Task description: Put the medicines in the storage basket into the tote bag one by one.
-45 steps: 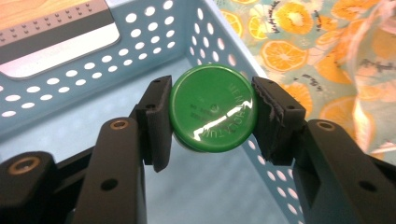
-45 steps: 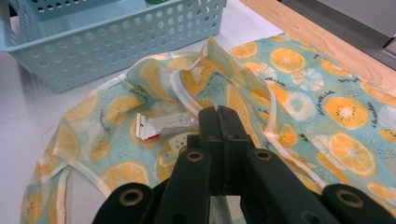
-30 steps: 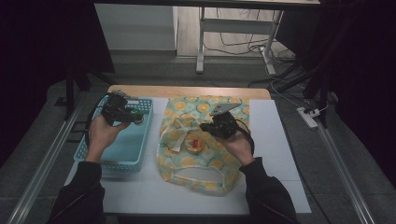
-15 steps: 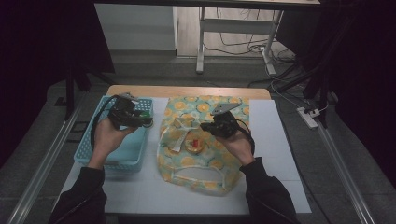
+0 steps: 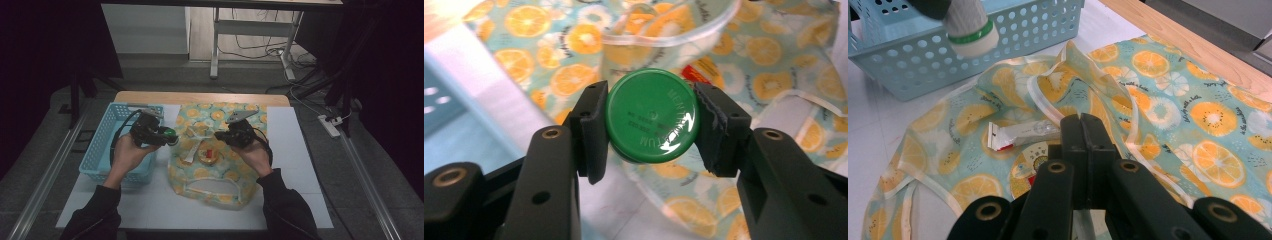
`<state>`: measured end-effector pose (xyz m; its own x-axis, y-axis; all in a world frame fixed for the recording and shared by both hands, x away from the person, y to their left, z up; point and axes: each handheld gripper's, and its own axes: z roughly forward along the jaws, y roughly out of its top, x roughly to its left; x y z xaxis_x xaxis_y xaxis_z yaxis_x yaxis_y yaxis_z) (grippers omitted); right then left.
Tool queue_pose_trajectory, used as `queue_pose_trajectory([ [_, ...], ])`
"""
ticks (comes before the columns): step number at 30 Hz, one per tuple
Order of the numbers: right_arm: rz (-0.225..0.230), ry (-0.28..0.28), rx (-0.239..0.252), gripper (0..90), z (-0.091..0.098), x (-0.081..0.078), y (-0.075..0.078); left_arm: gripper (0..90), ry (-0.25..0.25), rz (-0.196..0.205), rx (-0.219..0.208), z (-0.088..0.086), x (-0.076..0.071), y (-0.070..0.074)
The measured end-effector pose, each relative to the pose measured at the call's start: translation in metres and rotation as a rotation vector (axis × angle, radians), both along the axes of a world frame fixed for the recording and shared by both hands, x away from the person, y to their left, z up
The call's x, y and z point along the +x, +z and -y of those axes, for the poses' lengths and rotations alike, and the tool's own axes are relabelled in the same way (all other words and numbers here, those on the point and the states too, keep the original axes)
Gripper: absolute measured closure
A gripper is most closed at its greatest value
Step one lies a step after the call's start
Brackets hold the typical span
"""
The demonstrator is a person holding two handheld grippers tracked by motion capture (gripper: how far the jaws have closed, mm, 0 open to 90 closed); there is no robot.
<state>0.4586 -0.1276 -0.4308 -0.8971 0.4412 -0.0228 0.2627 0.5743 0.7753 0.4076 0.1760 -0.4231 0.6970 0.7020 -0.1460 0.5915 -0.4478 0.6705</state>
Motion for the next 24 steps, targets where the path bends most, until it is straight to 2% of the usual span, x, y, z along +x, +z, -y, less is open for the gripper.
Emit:
queue_pose_trajectory([
  [9, -0.001, -0.005, 0.000, 90.0, 0.000, 0.001, -0.001, 52.0, -0.080, -0.002, -0.005, 0.033, -0.003, -0.009],
  [18, -0.003, -0.011, -0.001, 90.0, 0.000, 0.002, -0.002, 52.0, -0.130, 0.001, -0.019, 0.063, -0.003, -0.018],
  [24, -0.001, -0.013, 0.001, 90.0, 0.002, 0.003, -0.002, 51.9, -0.164, 0.006, -0.006, 0.085, 0.000, -0.023],
])
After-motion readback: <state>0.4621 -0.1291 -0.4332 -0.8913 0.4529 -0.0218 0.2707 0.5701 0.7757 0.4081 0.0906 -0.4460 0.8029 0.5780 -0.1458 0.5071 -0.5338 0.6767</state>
